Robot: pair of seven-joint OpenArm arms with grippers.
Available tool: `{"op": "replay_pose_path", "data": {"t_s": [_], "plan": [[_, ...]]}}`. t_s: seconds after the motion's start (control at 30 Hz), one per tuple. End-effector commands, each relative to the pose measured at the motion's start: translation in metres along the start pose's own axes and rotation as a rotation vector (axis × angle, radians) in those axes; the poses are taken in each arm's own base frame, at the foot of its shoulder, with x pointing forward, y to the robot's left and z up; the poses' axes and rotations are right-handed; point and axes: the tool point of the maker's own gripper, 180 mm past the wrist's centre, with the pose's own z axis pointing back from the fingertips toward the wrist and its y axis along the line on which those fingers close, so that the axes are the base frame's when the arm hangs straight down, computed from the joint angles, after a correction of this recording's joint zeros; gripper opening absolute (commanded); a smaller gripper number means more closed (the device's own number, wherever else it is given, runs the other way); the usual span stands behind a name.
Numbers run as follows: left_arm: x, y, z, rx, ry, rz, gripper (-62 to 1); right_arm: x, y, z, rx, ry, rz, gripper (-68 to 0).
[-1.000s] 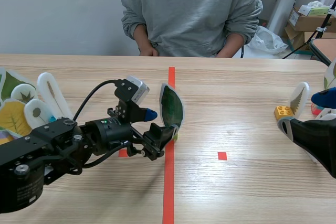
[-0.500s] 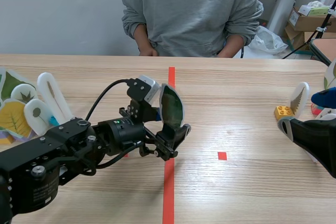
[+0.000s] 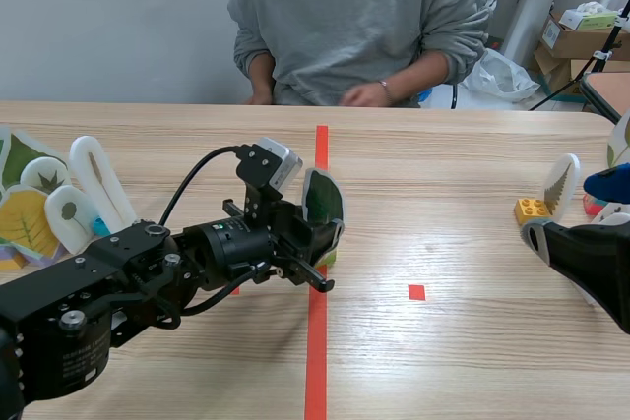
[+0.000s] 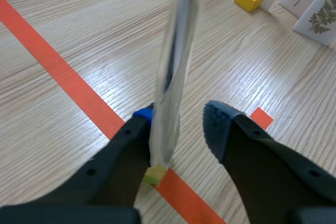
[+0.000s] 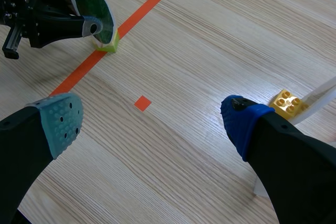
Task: Do the leaf sorting experiment
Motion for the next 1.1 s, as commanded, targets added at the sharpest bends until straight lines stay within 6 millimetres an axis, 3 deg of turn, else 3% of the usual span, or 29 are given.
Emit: {"op": "replay_pose_path", "data": {"t_s": [0.0, 0.1, 0.4, 0.57, 0.87, 1.07], "plan": [[0.014, 0.000, -0.003, 0.000, -0.044, 0.000, -50.6, 0.010, -0.001, 0.001, 0.007, -0.031, 0.019, -14.2], [0.015, 0.000, -0.003, 0.000, -0.048, 0.000, -57.7, 0.010, -0.001, 0.001, 0.007, -0.031, 0.019, -14.2], [0.017, 0.001, -0.002, 0.002, -0.059, -0.003, -57.5, 0.010, -0.001, 0.001, 0.007, -0.031, 0.019, -14.2], [0.030, 0.009, 0.008, 0.040, -0.100, 0.001, -57.5, 0.010, -0.001, 0.001, 0.007, -0.031, 0.019, -14.2], [0.047, 0.051, 0.061, 0.206, -0.175, 0.019, -57.5, 0.010, -0.001, 0.001, 0.007, -0.031, 0.019, -14.2], [0.039, 0.081, 0.098, 0.330, -0.184, 0.047, -57.5, 0.010, -0.001, 0.001, 0.007, -0.031, 0.019, -14.2]]}}
